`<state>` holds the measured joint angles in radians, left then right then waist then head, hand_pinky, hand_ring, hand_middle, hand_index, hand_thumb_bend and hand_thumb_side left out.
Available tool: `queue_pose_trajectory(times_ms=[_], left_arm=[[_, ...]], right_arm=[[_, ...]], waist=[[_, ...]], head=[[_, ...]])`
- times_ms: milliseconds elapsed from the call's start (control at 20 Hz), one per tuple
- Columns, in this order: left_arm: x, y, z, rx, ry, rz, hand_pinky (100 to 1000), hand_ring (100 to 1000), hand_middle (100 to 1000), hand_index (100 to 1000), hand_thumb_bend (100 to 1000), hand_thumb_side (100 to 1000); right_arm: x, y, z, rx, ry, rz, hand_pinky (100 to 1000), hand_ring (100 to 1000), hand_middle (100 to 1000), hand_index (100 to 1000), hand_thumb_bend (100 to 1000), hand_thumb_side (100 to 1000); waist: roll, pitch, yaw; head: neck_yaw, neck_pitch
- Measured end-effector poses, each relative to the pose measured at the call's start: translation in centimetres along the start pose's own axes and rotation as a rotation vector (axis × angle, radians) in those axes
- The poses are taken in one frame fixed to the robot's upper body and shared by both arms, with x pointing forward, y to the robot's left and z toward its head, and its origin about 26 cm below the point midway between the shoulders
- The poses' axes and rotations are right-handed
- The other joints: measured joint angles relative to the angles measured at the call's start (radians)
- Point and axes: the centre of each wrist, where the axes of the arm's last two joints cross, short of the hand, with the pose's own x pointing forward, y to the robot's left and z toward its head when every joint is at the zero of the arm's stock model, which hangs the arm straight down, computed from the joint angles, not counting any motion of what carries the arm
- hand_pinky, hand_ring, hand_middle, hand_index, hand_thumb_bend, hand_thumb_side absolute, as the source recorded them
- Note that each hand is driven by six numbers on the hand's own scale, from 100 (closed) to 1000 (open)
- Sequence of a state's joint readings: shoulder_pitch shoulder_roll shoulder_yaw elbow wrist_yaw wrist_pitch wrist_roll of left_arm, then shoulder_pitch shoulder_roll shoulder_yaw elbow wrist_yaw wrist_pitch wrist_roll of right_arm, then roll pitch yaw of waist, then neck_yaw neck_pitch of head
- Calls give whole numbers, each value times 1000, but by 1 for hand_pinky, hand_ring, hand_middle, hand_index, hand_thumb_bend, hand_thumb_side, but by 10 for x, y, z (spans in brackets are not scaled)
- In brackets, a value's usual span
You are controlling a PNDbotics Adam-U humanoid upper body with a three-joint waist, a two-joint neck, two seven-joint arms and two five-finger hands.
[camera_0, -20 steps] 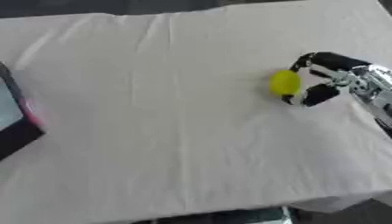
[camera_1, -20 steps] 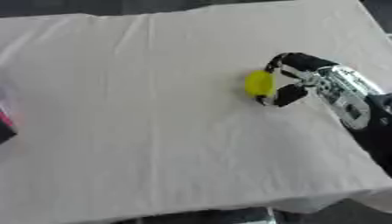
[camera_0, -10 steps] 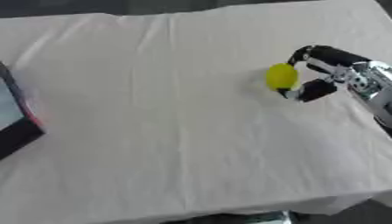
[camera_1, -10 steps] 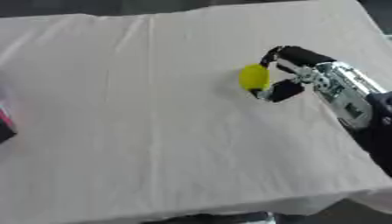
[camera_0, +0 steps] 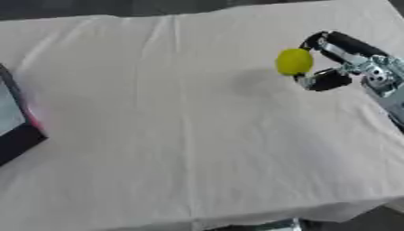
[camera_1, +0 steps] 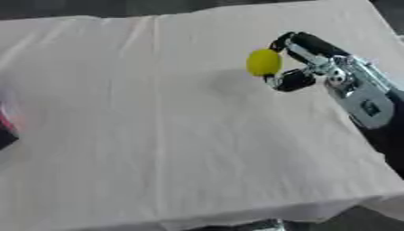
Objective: Pick up the objects with one hand, pass them to the other hand, and then place them into the box on the other side of the table.
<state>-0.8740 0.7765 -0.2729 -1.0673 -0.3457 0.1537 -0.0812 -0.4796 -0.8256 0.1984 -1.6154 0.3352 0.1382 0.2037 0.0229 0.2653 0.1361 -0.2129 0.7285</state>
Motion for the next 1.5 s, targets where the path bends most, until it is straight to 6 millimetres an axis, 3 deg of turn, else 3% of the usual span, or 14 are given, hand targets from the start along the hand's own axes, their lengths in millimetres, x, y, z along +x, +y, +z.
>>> queue_pose_trajectory(times_ms=[450, 950, 1500], left_arm=[[25, 18, -7, 19, -90, -3, 888, 794, 761, 781, 385, 583], [65, 19, -7, -36, -229, 14, 855, 775, 761, 789, 372, 603], [138, 8, 0, -223, -454, -4, 857, 767, 755, 804, 373, 684]], right_arm=[[17, 5, -11, -47, -72, -154, 879, 825, 613, 595, 100, 100], [38, 13, -28, -54, -184, -314, 872, 821, 606, 584, 100, 100], [59, 14, -39, -50, -278, -330, 871, 818, 604, 583, 100, 100]], waist=[[4, -3, 11], [6, -3, 36], [13, -1, 71]], head=[[0, 0], [-2, -3], [-5, -19]])
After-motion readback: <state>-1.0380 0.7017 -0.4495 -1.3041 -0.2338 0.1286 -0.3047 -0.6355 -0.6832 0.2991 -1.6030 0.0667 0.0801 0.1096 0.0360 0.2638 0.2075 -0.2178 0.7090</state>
